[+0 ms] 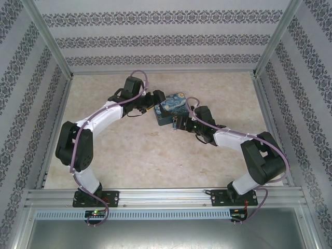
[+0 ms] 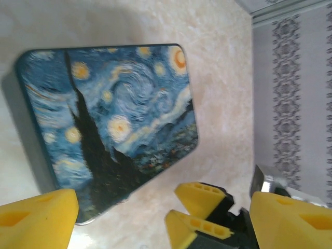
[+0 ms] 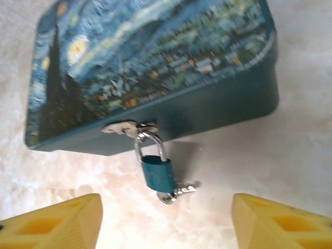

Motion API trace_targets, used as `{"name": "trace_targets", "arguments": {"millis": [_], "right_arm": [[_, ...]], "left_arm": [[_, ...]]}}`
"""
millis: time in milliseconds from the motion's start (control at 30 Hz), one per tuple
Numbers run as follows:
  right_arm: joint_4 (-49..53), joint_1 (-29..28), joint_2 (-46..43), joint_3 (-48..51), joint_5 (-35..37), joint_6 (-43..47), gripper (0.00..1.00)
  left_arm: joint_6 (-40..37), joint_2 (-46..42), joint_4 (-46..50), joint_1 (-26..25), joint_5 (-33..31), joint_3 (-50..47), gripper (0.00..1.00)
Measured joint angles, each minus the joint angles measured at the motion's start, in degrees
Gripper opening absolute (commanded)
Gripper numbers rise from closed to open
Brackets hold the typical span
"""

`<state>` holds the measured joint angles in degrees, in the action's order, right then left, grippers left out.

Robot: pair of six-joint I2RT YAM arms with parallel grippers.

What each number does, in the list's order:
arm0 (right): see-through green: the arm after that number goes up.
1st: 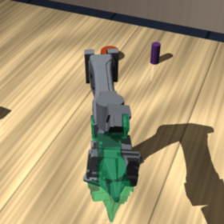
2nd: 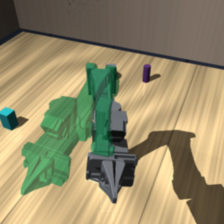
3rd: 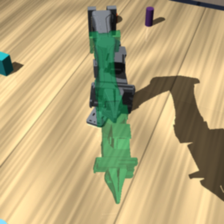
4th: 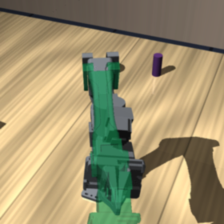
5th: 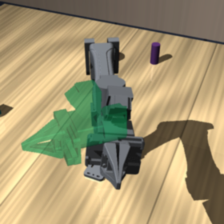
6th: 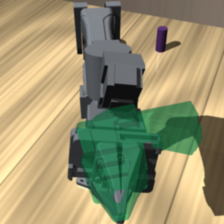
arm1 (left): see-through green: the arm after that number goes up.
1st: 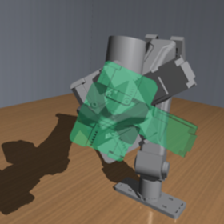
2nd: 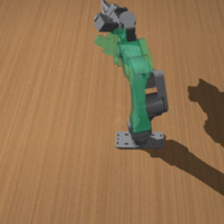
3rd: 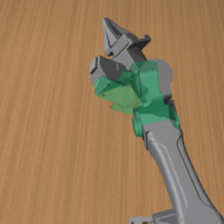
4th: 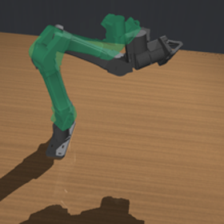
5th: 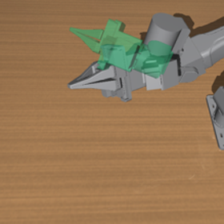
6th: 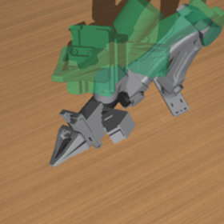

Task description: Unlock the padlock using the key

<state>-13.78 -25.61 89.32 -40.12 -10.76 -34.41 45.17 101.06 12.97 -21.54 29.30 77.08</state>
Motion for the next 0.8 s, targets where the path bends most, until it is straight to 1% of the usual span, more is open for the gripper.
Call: {"name": "trace_targets", "arguments": {"millis": [167,300,500,800], "right_arm": [[-2.38,-0.17,5.11,-0.02,-0.15,0.55,0.54],[-2.97,-0.94,9.11,-0.92,0.04,0.98,0.52],[-4.09,-2.38,11.06,-3.61,-0.31,1.01,0.5],[-4.5,-2.69,13.62,-5.2,-0.79,0.94,0.41]], "left_arm": [[-7.5,6.29,8.74,1.42,-1.01,6.78,0.86],[-10.95,8.94,13.11,1.73,-1.29,9.25,0.86],[-13.09,9.27,15.02,1.73,-1.27,9.42,0.86],[-13.49,9.27,15.15,1.75,-1.25,9.42,0.86]]}}
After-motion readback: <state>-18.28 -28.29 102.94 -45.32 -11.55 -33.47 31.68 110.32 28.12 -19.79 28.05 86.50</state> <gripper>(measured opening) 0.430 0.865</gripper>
